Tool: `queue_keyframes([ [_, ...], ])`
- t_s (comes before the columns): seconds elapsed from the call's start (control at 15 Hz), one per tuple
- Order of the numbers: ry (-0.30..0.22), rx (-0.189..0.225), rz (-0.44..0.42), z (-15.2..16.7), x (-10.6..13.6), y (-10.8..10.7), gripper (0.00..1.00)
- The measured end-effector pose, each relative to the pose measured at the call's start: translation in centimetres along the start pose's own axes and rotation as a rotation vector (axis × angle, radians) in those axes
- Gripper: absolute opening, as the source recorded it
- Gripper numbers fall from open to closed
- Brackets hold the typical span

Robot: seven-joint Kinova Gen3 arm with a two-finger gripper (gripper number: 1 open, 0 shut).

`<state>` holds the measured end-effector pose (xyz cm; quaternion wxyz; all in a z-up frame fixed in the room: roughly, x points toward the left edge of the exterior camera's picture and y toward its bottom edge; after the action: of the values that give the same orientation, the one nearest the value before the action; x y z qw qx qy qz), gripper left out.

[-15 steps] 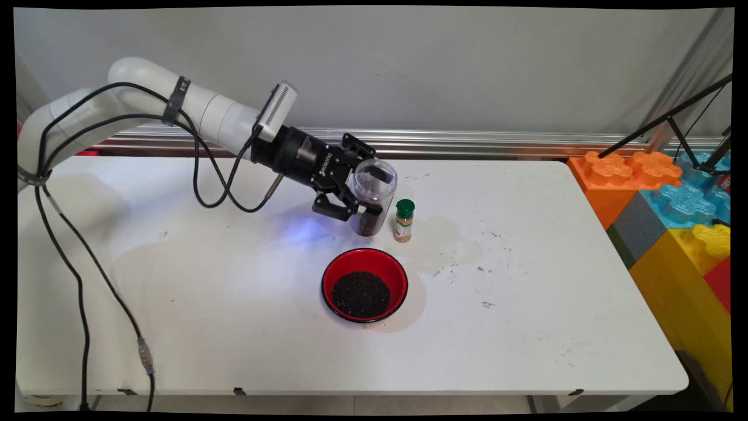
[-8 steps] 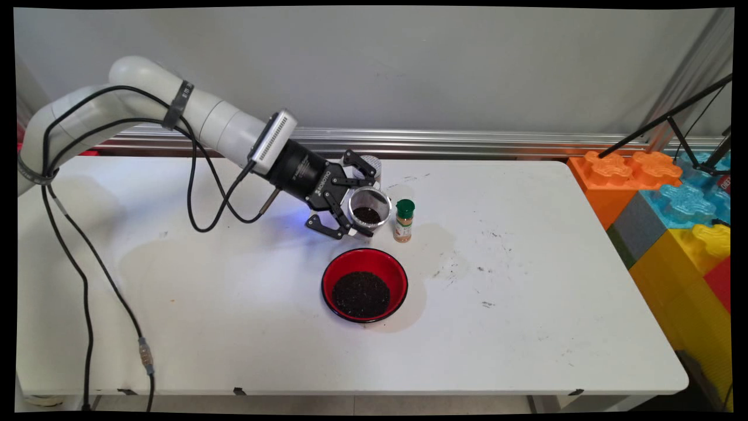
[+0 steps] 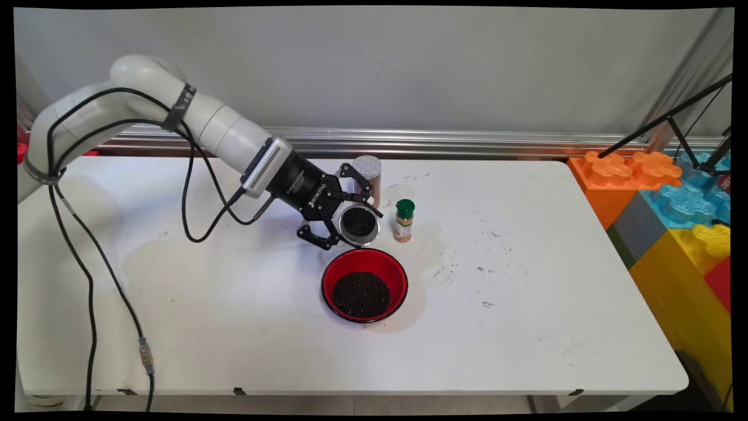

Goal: Pour the black seasoning powder in the red bowl

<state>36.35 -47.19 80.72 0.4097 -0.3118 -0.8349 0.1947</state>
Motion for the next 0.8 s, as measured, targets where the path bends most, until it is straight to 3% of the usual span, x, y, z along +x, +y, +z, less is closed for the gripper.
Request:
queue_keyframes([
  [0.27, -0.033, -0.027, 0.117, 0.08, 0.06, 0.04, 0.0],
  [0.8, -0.122, -0.031, 0.296, 0.03, 0.35, -0.67, 0.0],
])
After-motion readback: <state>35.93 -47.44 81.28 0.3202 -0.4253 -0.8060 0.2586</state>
